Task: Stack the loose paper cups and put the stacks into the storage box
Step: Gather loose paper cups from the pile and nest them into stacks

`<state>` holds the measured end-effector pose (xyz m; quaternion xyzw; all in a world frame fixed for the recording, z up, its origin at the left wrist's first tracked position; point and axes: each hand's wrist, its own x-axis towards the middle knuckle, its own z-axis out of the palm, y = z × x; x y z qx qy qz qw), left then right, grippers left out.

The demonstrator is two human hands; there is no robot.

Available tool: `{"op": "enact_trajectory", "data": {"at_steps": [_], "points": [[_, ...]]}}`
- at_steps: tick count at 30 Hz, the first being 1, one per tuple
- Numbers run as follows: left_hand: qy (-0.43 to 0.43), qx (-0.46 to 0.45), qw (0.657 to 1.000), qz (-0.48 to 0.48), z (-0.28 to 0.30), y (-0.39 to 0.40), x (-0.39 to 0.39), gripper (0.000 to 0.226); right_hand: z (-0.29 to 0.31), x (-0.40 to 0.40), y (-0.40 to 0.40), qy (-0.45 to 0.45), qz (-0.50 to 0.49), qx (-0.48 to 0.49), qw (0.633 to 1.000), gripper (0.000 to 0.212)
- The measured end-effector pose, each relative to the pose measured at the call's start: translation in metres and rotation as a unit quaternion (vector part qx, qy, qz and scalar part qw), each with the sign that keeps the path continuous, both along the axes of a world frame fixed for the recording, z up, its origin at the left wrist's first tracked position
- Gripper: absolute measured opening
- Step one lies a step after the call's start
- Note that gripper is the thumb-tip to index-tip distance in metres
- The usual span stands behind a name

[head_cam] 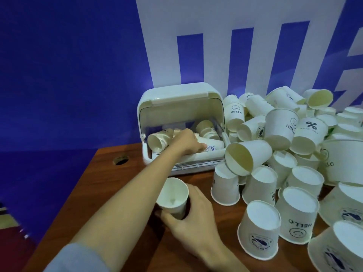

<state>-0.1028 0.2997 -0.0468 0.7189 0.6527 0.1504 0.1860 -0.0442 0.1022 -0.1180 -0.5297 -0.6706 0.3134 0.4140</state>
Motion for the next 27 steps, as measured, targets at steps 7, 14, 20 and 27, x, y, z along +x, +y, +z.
{"op": "enact_trajectory", "data": {"at_steps": [7, 14, 20, 27], "points": [[-0.243, 0.124, 0.961, 0.048, 0.045, -0.057, -0.051, 0.011, -0.011, 0.001, 0.008, 0.021, -0.014, 0.020, 0.999, 0.065], [-0.068, 0.126, 0.986, -0.085, 0.092, -0.158, -0.096, 0.011, -0.020, 0.002, 0.017, 0.018, -0.035, 0.027, 0.999, 0.070], [0.123, 0.030, 0.981, -0.150, 0.077, -0.163, -0.069, 0.008, -0.025, 0.003, 0.021, 0.024, -0.043, 0.041, 0.998, 0.076], [0.192, 0.005, 0.963, -0.189, 0.044, -0.150, -0.042, 0.029, -0.020, 0.005, 0.015, 0.057, -0.034, 0.065, 0.996, 0.116]]}}
